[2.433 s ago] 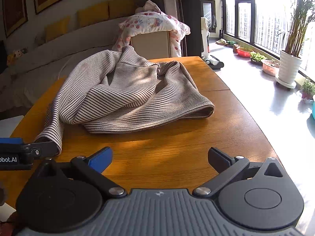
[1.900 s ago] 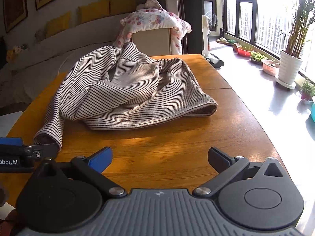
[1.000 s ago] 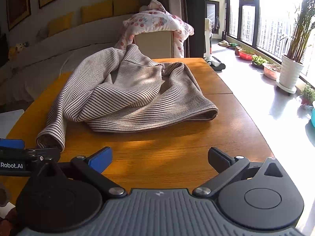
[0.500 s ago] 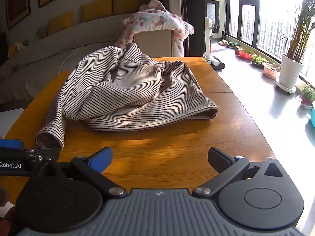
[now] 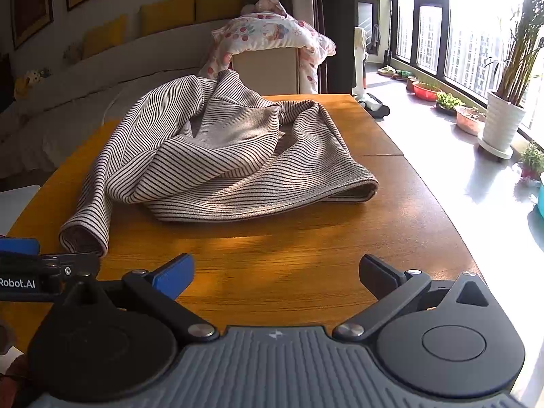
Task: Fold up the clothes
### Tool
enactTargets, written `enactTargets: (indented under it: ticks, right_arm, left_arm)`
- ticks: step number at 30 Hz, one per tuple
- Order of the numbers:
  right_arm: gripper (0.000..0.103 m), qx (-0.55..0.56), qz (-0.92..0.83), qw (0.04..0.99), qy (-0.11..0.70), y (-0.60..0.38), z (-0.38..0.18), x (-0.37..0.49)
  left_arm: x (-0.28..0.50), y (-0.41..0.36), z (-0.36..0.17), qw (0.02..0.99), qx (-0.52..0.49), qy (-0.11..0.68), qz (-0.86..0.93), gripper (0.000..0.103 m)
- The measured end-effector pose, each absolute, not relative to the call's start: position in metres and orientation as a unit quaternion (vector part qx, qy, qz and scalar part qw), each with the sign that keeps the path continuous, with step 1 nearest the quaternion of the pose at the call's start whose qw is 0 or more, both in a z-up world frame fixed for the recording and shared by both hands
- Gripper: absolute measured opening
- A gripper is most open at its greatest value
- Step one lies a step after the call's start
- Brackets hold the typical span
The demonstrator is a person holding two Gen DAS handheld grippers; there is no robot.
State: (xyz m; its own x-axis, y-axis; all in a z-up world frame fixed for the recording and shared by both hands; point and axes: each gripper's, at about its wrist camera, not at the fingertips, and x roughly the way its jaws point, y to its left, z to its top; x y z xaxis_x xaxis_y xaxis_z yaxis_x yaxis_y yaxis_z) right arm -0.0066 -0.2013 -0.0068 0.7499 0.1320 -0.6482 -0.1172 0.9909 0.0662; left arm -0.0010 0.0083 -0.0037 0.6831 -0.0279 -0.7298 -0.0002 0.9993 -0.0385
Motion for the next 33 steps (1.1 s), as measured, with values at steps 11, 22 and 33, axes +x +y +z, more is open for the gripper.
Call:
enactTargets:
  ticks: [11, 22, 33]
  right_arm:
    - [0.103, 0.003, 0.083, 0.935, 0.346, -0.207, -0.003, 0.022]
    - [0.103, 0.151, 0.141, 0.926, 0.315, -0.220, 0.005, 0.164]
    - [0.103, 0.277, 0.198, 0.873, 0.349, -0.238, -0.034, 0.190]
  left_arm:
    - [0.046, 0.028, 0.030, 0.943, -0.032, 0.322, -0.079, 0.103]
    - [0.177, 0.036, 0.005, 0.915, -0.095, 0.366, -0.140, 0.103]
    - [0.198, 0.055, -0.021, 0.889, -0.143, 0.405, -0.156, 0.103]
